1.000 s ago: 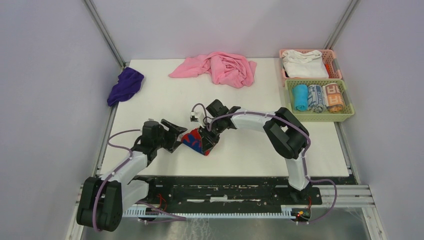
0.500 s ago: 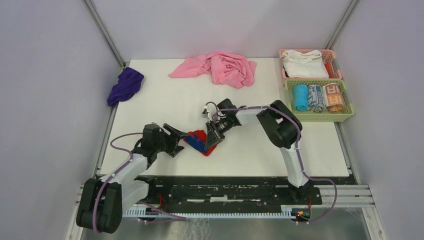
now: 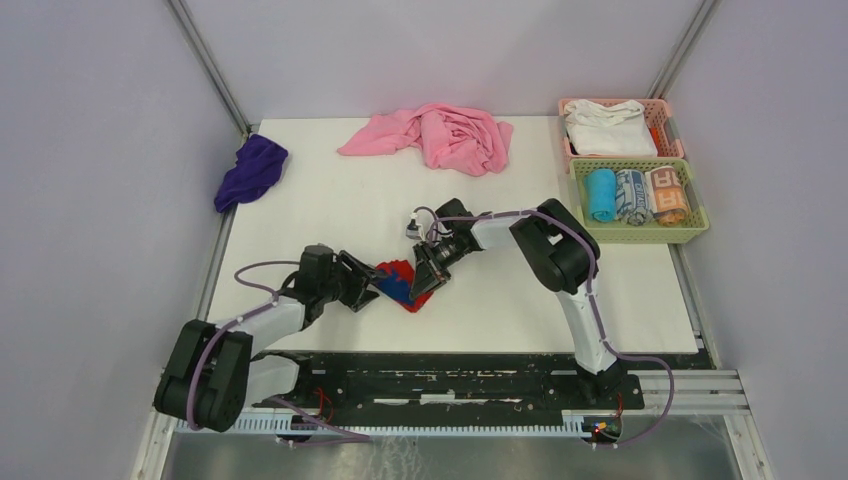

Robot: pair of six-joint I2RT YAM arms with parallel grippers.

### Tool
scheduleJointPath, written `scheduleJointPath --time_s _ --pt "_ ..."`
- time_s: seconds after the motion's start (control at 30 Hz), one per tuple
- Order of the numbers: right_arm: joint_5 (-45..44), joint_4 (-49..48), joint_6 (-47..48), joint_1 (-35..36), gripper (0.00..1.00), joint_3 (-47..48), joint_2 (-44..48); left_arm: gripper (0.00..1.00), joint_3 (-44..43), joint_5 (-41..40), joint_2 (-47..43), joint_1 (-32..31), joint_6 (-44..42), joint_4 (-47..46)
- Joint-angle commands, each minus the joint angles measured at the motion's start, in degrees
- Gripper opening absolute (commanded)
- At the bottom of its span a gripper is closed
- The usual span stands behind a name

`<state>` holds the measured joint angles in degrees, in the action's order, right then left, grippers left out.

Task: Roll the towels
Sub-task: Roll the towel at the center of the board.

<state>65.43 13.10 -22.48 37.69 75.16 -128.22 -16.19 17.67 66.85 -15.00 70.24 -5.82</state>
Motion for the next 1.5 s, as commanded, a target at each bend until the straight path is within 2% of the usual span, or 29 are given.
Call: scheduleJointPath --time_s 0.0,0.13,0.3,0.47,0.63,0.77,0.97,1.2,1.47 --pt "-8.6 2.7 3.1 0.0 0.19 0.4 1.2 0.61 -1.5 -3.2 4.0 -1.3 0.0 -4.4" --pt "-14.3 4.8 6.5 0.2 0.32 -0.6 6.9 0.59 -1.7 -5.1 7.1 -2.0 -0.4 -4.2" --pt "-26.7 7.8 10.7 2.1 0.54 -1.7 15.2 0.59 -2.4 -7.0 8.9 -2.4 -0.9 -2.2" --pt "-43.4 8.6 15.0 6.1 0.63 -3.9 24.5 0.59 -3.8 -8.9 9.7 -3.2 -1.9 0.1" --pt "-59.6 8.8 21.2 13.4 0.66 -4.0 29.8 0.60 -5.3 -9.9 10.6 -4.0 -2.5 1.8" --pt "-66.2 7.4 24.1 18.8 0.67 -3.0 29.4 0.61 -5.9 -10.8 10.6 -4.6 -2.9 2.8" --pt "-72.7 7.0 25.6 23.3 0.70 0.2 24.1 0.62 -6.9 -11.7 11.2 -5.5 -3.4 3.9" --pt "-75.7 7.7 26.7 24.6 0.70 1.2 17.9 0.64 -7.9 -11.5 12.1 -6.3 -3.2 3.8" --pt "-75.6 12.2 24.3 23.5 0.58 0.0 14.1 0.73 -8.9 -10.9 10.2 -6.1 -2.8 3.9"
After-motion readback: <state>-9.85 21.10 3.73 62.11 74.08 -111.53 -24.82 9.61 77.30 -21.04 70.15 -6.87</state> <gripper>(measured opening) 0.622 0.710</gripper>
